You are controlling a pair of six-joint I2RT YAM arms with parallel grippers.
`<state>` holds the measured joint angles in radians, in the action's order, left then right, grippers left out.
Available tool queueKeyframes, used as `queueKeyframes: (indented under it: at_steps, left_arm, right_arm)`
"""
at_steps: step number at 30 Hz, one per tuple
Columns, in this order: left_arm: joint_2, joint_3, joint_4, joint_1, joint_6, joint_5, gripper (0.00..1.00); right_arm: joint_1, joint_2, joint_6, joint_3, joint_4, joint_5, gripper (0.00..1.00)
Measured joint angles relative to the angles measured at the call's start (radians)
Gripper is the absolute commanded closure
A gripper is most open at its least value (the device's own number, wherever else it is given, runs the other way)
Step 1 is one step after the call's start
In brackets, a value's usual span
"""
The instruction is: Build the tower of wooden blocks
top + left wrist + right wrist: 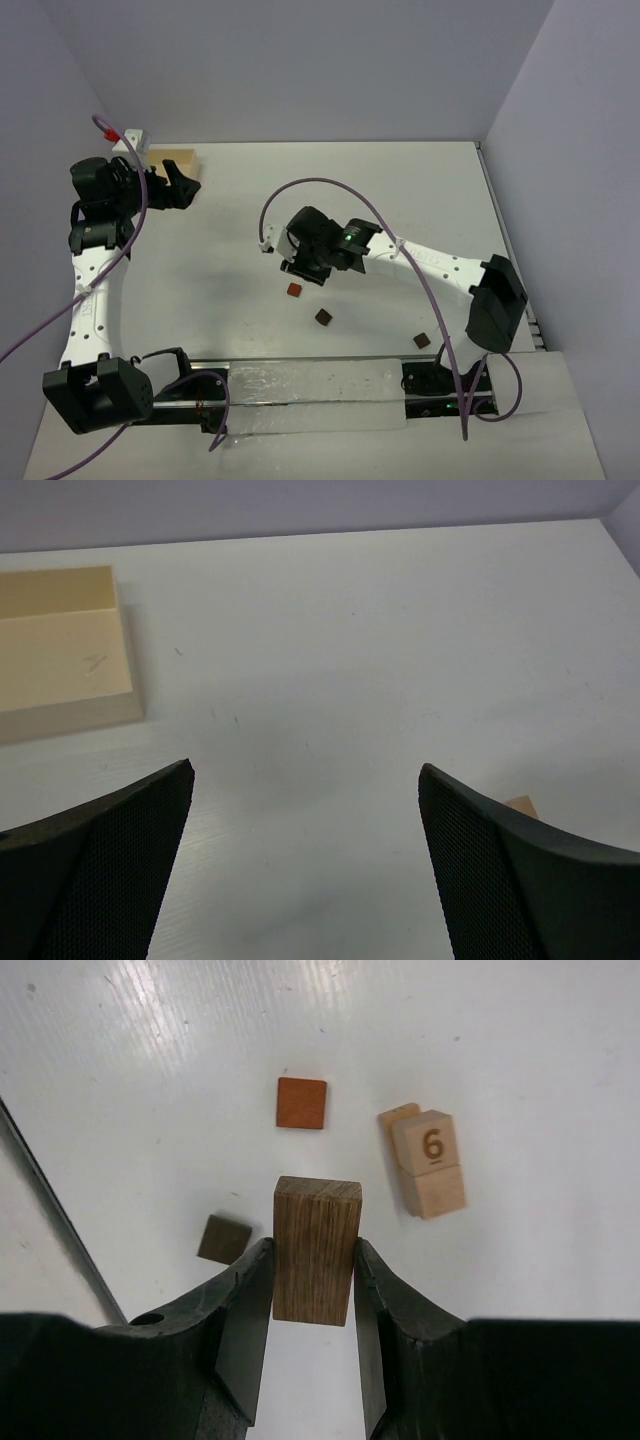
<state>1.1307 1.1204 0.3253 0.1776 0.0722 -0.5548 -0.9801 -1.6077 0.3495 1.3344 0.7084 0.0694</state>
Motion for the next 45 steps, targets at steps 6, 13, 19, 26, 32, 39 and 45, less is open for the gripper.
queueKeyframes:
  at_steps: [6,13,19,26,32,39,45]
  left_arm:
    - [0.037,0.026,0.012,-0.003,-0.027,-0.097,0.01]
    - [0.061,0.031,0.032,-0.073,-0.09,-0.115,0.01]
    - [0.064,0.031,0.038,-0.112,-0.12,-0.108,0.01]
    - [0.086,0.033,0.038,-0.113,-0.119,-0.102,0.01]
    - [0.104,0.039,0.037,-0.113,-0.109,-0.101,0.01]
    - [0.117,0.039,0.038,-0.113,-0.106,-0.102,0.01]
    - [0.124,0.04,0.038,-0.113,-0.106,-0.101,0.01]
  right_arm:
    - [0.053,0.018,0.182,0.039,0.097,0.032,1.0]
    - [0.173,-0.072,0.342,0.135,0.18,0.129,1.0]
    - [0.198,-0.136,0.408,0.181,0.211,0.193,1.0]
    - [0.197,-0.217,0.439,0.231,0.22,0.218,1.0]
    - [0.198,-0.273,0.474,0.253,0.234,0.22,1.0]
    - [0.204,-0.328,0.497,0.303,0.249,0.222,1.0]
    - [0.215,-0.343,0.511,0.326,0.256,0.227,0.88]
